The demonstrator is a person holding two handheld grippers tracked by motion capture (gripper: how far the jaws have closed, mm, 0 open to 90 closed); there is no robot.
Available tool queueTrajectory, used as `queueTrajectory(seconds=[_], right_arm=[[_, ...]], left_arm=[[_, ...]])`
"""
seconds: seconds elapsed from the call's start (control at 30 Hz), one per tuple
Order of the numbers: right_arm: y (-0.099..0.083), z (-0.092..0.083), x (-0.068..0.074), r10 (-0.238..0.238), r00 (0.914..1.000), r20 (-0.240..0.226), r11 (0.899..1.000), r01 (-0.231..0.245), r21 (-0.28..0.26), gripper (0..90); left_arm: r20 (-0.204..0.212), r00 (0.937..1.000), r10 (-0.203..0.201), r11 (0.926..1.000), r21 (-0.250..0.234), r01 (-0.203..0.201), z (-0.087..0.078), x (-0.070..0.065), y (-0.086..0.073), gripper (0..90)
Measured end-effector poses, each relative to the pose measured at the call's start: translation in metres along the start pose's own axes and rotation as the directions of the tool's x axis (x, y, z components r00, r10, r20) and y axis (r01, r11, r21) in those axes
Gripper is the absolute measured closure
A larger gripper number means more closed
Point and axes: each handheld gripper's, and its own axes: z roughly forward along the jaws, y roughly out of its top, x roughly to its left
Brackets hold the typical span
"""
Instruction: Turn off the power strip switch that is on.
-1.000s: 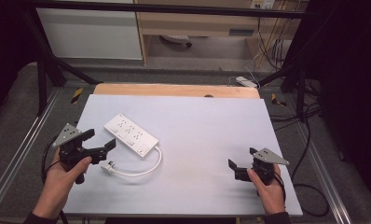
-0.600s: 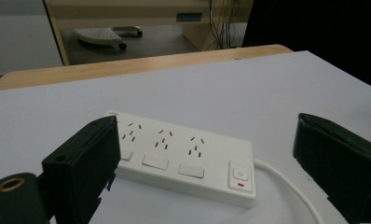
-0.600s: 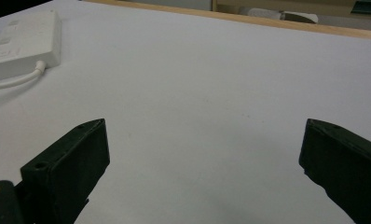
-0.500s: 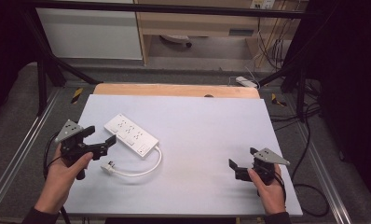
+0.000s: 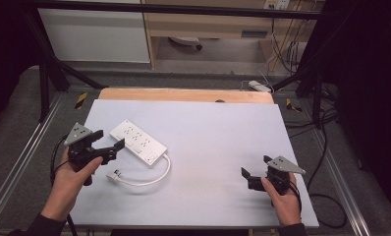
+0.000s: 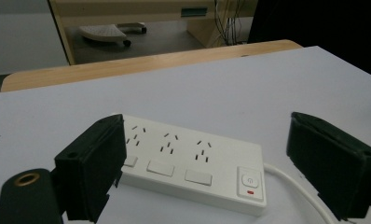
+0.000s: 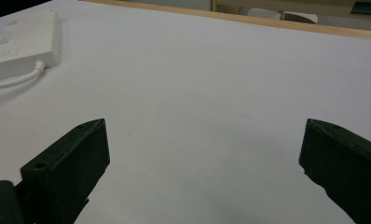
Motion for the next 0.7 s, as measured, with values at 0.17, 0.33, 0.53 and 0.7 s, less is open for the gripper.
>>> queueTrajectory(seconds=[0.17, 0.33, 0.53, 0.7], right_arm=[[0.000, 0.000, 0.000, -0.003, 1.0000, -0.001, 1.000, 0.003, 0.001, 2.1], [0.000, 0.000, 0.000, -0.004, 1.0000, -0.001, 1.000, 0.004, 0.001, 2.1], [0.000, 0.000, 0.000, -0.005, 1.0000, -0.003, 1.000, 0.005, 0.000, 2.2], [0.000, 0.000, 0.000, -0.005, 1.0000, -0.003, 1.000, 0.005, 0.000, 2.2]], left_arm=[[-0.011, 0.9999, 0.003, 1.0000, 0.002, -0.003, 0.004, -0.001, 0.002, 16.1], [-0.019, 0.9998, 0.006, 1.0000, -0.001, -0.006, 0.008, 0.000, 0.005, 21.6], [-0.024, 0.9996, 0.016, 0.9998, 0.010, -0.016, 0.013, 0.003, 0.006, 29.8], [-0.024, 0.9995, 0.020, 0.9997, 0.016, -0.020, 0.017, 0.007, 0.006, 37.4]])
